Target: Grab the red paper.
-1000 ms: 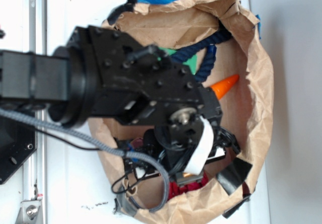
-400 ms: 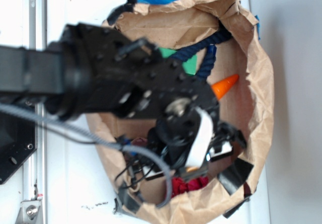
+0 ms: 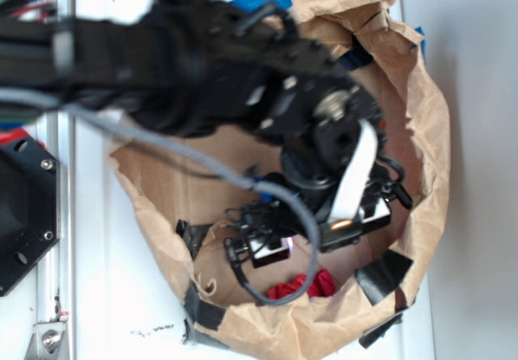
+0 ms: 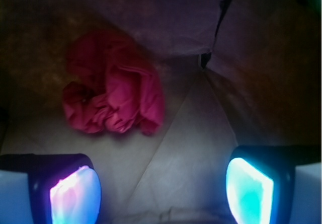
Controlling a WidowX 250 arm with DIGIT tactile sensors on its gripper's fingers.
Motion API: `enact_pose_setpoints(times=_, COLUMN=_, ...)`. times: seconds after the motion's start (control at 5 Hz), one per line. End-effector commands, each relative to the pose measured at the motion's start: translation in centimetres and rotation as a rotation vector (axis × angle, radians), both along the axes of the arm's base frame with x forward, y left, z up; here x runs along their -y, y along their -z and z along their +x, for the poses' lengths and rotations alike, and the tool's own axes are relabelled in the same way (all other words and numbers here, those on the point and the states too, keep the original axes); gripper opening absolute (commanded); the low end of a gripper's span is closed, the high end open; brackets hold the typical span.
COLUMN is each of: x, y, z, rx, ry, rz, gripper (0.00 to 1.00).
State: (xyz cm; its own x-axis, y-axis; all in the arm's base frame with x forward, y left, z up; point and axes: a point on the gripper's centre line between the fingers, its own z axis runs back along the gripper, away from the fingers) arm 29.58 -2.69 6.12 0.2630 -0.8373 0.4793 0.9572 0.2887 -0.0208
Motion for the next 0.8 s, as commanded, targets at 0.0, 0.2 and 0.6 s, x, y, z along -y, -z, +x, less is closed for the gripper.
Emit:
enact_pose_setpoints(times=0.0, x=2.6, y=-1.6, z=-0.2, rx=0.029, ry=0.108, rz=0.053, gripper=1.00)
enact_pose_setpoints(times=0.2, x=3.9, y=-1.8, z=-0.4, rx=0.034, ry=0.152, rz=0.052, gripper=1.00)
enact_pose_setpoints(times=0.6, x=6.3, y=-0.9, z=-0.8, rx=0.042, ry=0.239, rz=0.005, gripper=1.00)
